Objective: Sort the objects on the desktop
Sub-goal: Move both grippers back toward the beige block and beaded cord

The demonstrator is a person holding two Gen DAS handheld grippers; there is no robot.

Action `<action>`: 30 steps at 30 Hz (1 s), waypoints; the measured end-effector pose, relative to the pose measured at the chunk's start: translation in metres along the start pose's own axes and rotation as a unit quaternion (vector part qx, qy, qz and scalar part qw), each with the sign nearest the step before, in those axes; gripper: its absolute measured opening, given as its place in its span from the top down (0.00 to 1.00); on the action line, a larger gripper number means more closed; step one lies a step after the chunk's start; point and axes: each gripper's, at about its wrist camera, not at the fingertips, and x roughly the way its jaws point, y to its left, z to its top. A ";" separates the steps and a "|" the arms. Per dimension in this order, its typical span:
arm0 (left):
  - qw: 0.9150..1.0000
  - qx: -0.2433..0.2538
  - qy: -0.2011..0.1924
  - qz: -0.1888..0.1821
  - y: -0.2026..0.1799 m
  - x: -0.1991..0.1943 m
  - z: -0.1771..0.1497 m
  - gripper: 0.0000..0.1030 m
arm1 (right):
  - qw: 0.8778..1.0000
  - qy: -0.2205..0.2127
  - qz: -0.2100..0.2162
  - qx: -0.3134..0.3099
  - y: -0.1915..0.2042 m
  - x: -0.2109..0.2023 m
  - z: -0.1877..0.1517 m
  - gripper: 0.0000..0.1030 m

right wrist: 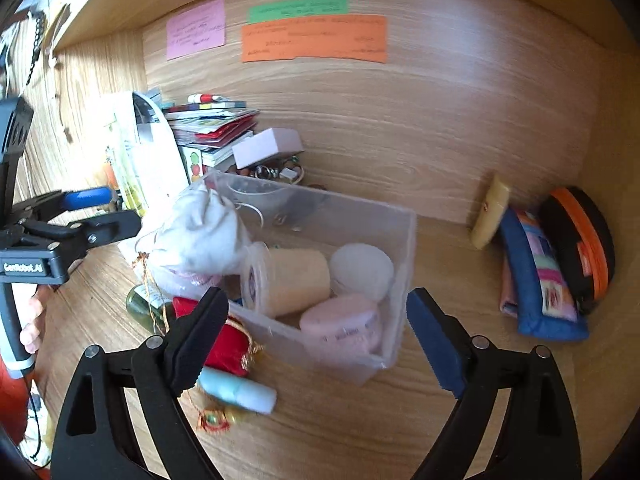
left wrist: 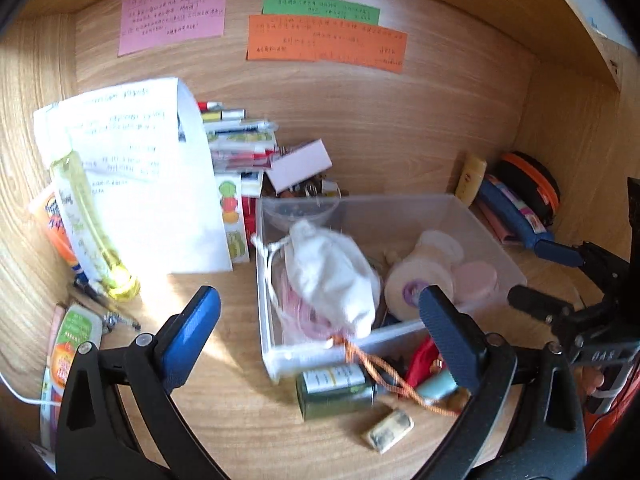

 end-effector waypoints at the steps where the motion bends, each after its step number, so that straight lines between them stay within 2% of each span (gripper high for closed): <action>1: 1.000 0.001 0.004 0.001 0.000 0.000 -0.004 0.02 | 1.000 0.002 0.000 0.004 -0.001 -0.001 -0.003 0.13; 12: 0.998 0.019 0.059 0.009 -0.010 -0.001 -0.052 0.02 | 0.999 0.038 0.020 0.007 0.003 0.003 -0.046 0.13; 15: 0.997 0.025 0.078 0.006 -0.013 0.002 -0.065 0.02 | 0.998 0.048 0.039 -0.004 0.009 0.004 -0.056 0.13; 18: 0.995 0.047 0.092 0.008 -0.020 0.007 -0.076 0.02 | 0.994 0.064 0.092 0.000 0.013 0.010 -0.068 0.13; 20: 0.994 0.061 0.095 0.009 -0.025 0.010 -0.080 0.02 | 0.991 0.077 0.111 0.000 0.017 0.015 -0.072 0.14; 23: 0.993 0.075 0.093 0.000 -0.031 0.012 -0.084 0.02 | 0.990 0.081 0.112 -0.018 0.027 0.016 -0.076 0.14; 26: 0.992 0.077 0.097 -0.018 -0.036 0.015 -0.086 0.12 | 0.991 0.073 0.105 -0.029 0.035 0.014 -0.080 0.15; 27: 0.992 0.079 0.100 -0.023 -0.038 0.017 -0.086 0.20 | 0.992 0.073 0.103 -0.029 0.036 0.014 -0.080 0.15; 28: 0.991 0.081 0.102 -0.026 -0.039 0.018 -0.087 0.26 | 0.992 0.075 0.101 -0.030 0.037 0.014 -0.081 0.16; 30: 0.990 0.084 0.107 -0.027 -0.043 0.021 -0.088 0.30 | 0.991 0.082 0.099 -0.033 0.039 0.016 -0.084 0.24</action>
